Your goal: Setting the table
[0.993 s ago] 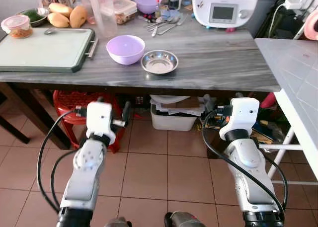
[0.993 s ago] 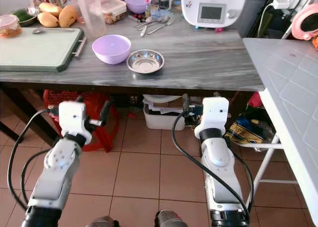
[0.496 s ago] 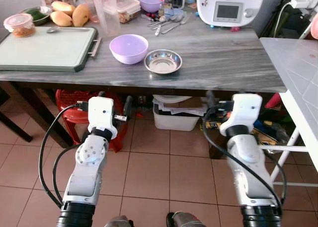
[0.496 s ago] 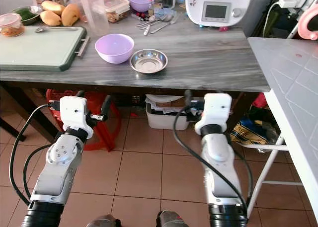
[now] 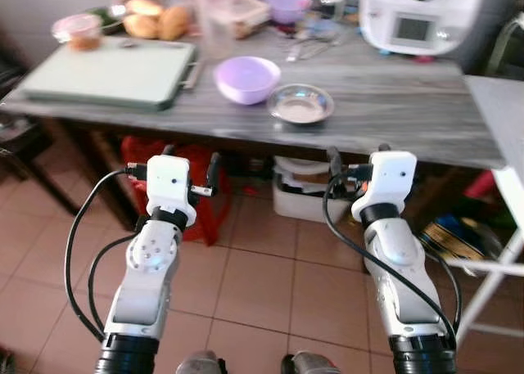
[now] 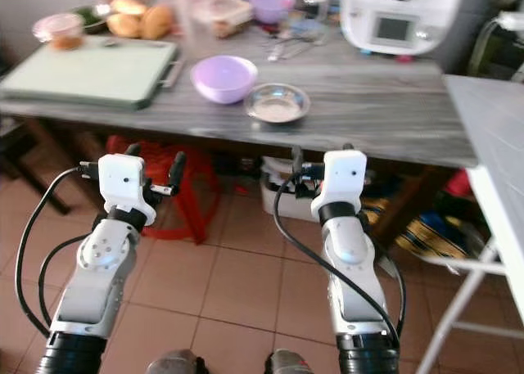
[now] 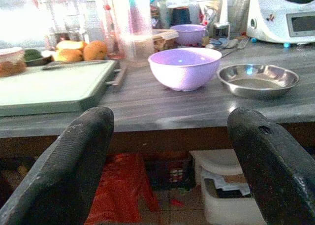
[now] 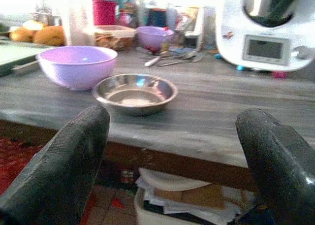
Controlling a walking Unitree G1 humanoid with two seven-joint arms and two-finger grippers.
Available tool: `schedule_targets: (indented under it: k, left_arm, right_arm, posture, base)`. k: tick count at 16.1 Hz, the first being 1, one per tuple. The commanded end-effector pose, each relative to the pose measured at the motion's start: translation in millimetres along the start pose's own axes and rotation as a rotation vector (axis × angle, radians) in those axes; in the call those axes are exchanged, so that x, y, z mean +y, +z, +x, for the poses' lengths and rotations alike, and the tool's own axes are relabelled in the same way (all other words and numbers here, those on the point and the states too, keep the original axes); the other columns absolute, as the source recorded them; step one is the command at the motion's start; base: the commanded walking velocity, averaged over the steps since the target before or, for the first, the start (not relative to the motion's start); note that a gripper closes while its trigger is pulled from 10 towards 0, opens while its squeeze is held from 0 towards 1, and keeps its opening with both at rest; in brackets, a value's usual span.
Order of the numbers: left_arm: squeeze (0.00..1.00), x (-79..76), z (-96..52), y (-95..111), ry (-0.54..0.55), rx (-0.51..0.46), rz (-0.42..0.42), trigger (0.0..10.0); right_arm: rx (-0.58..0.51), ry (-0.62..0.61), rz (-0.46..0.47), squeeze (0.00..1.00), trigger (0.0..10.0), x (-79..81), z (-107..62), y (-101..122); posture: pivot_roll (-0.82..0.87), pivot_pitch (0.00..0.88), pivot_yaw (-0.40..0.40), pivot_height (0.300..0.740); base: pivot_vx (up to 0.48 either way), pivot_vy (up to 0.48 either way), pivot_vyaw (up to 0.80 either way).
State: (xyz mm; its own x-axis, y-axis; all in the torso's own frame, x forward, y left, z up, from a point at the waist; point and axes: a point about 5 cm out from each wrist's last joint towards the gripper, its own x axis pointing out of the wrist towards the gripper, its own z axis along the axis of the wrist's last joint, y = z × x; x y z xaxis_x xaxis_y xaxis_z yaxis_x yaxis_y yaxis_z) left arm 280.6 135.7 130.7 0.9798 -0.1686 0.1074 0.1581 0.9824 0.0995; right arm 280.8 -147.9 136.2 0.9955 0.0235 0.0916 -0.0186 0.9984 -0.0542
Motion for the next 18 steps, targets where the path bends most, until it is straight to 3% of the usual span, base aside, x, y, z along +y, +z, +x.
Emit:
schedule_targets:
  k: [1,6,14,18]
  left_arm:
    - [0.0,2.9,3.3,0,0.002,0.003,-0.005,10.0]
    - [0.0,2.2,5.2,-3,0.007,0.011,-0.011,10.0]
    - [0.0,0.6,7.4,-5,0.0,0.01,-0.023,10.0]
    - [0.0,4.1,8.3,-8,0.074,0.037,-0.036,10.0]
  right_arm:
    - [0.03,-0.03,0.003,0.0,10.0,-7.1,-2.6,-7]
    - [0.037,-0.043,-0.018,0.0,10.0,-15.2,-2.8,-9]
    - [0.033,-0.029,-0.025,0.0,10.0,-14.4,-1.3,-10]
    - [0.035,-0.032,-0.028,0.0,10.0,-16.1,-0.5,-10]
  posture:
    - [-0.01,0.0,0.015,0.74]
    - [-0.02,0.0,0.01,0.74]
    - [-0.02,0.0,0.006,0.74]
    - [-0.02,0.0,0.004,0.74]
  base:
    - [0.0,0.0,-0.5]
    - [0.0,0.0,-0.65]
    - [0.0,-0.069,0.0]
    - [0.0,0.0,0.0]
